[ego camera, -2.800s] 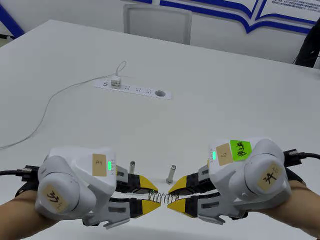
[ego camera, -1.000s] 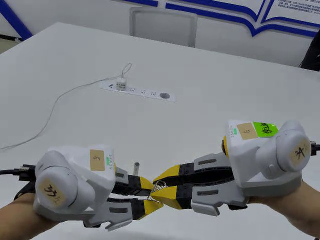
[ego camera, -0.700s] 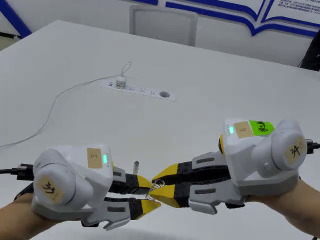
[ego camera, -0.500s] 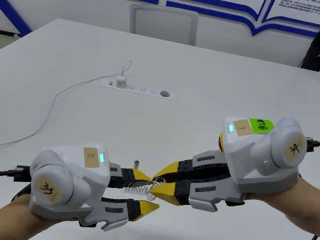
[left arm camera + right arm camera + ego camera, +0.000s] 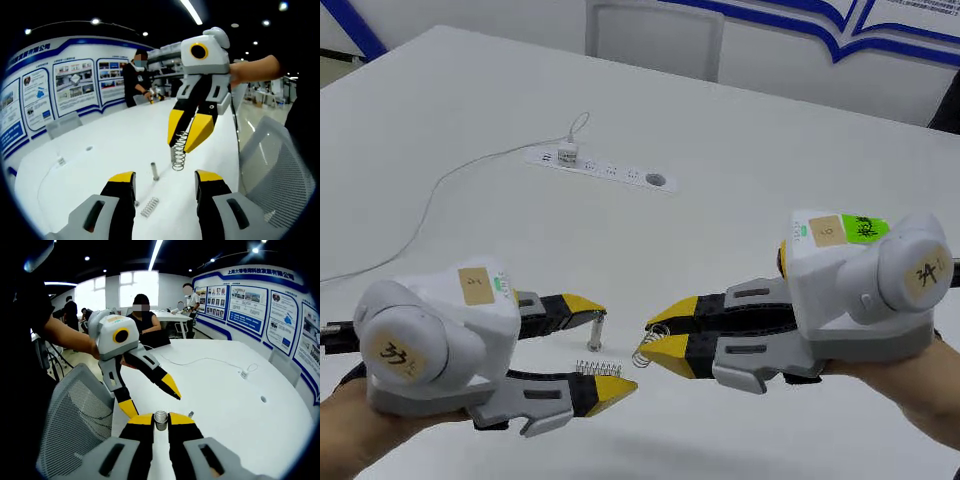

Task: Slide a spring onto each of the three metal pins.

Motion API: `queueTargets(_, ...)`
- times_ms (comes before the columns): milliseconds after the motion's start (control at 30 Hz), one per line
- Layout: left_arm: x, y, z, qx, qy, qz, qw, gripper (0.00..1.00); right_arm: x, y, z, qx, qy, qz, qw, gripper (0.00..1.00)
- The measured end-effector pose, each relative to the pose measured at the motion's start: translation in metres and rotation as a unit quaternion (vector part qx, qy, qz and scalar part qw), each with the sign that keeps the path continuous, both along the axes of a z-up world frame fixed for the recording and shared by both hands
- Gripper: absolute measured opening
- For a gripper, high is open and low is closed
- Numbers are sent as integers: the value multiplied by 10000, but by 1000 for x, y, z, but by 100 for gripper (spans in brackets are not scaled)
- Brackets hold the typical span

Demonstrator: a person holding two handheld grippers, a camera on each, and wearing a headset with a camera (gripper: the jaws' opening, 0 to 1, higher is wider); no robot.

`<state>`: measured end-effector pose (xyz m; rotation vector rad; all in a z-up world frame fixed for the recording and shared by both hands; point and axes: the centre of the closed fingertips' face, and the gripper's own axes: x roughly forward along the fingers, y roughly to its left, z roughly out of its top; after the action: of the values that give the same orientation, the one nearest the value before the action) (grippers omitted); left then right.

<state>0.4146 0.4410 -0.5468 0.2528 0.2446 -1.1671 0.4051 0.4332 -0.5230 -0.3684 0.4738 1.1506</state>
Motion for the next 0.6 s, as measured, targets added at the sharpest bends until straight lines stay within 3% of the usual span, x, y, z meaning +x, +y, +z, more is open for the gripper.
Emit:
queueTargets(167, 4, 5, -1, 11, 0, 62, 10000, 53, 11, -7, 0, -3, -8, -172, 9999, 11)
queueTargets(467, 14, 21, -8, 72, 146, 350, 9993, 63, 33, -29, -8, -140, -1, -669, 9977, 11)
queueTargets(533, 17, 24, -8, 82, 167, 422, 9989, 66, 39, -34, -10, -251, -117, -813, 9963, 11)
queueTargets(600, 23, 27, -10, 92, 197, 601, 9980, 74, 43, -36, -11, -149, -70, -958, 9953, 11)
